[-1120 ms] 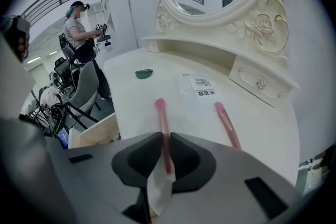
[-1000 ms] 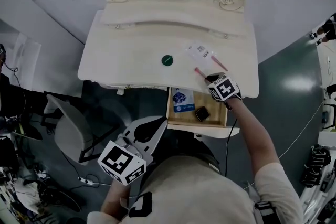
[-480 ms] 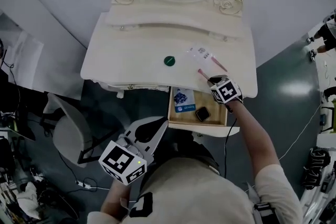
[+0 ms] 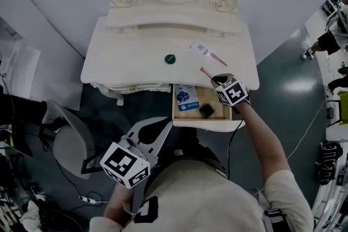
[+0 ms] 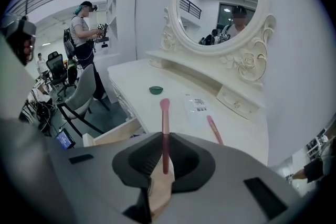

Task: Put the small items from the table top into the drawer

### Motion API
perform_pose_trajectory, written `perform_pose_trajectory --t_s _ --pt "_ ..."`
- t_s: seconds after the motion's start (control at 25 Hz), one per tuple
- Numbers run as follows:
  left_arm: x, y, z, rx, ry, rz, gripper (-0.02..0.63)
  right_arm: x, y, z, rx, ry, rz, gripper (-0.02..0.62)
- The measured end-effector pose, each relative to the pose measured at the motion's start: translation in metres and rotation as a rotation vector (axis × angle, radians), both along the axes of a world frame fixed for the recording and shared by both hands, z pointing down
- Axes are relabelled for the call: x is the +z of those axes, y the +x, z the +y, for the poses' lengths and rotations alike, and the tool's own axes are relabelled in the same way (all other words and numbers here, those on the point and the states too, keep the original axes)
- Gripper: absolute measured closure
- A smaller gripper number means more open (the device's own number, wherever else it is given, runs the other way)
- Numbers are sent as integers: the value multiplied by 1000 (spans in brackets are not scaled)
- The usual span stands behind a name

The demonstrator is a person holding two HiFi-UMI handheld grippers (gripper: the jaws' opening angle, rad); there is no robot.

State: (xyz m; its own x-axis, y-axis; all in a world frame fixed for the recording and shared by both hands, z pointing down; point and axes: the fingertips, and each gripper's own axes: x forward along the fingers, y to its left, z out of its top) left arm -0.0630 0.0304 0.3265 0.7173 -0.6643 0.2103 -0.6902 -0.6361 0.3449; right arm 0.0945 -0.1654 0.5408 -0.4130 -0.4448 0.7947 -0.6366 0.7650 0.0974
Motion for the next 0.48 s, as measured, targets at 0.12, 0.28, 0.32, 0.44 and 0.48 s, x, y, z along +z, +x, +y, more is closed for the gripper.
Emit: perform_pose_trajectory --t_s 0.12,0.28,0.32,0.44,0.48 --pt "-4 -1 11 17 14 9 549 -12 -4 16 -4 24 -1 535" --pt "-6 0 25 36 30 20 549 -21 -7 38 -15 37 -3 535" --pt "-6 0 29 41 32 22 549 -22 -8 44 -17 37 -5 535" --pt "-3 0 38 55 31 24 549 -24 -11 60 -23 34 -16 535" --pt "-2 1 41 60 29 26 549 -23 -12 65 -25 30 -20 535"
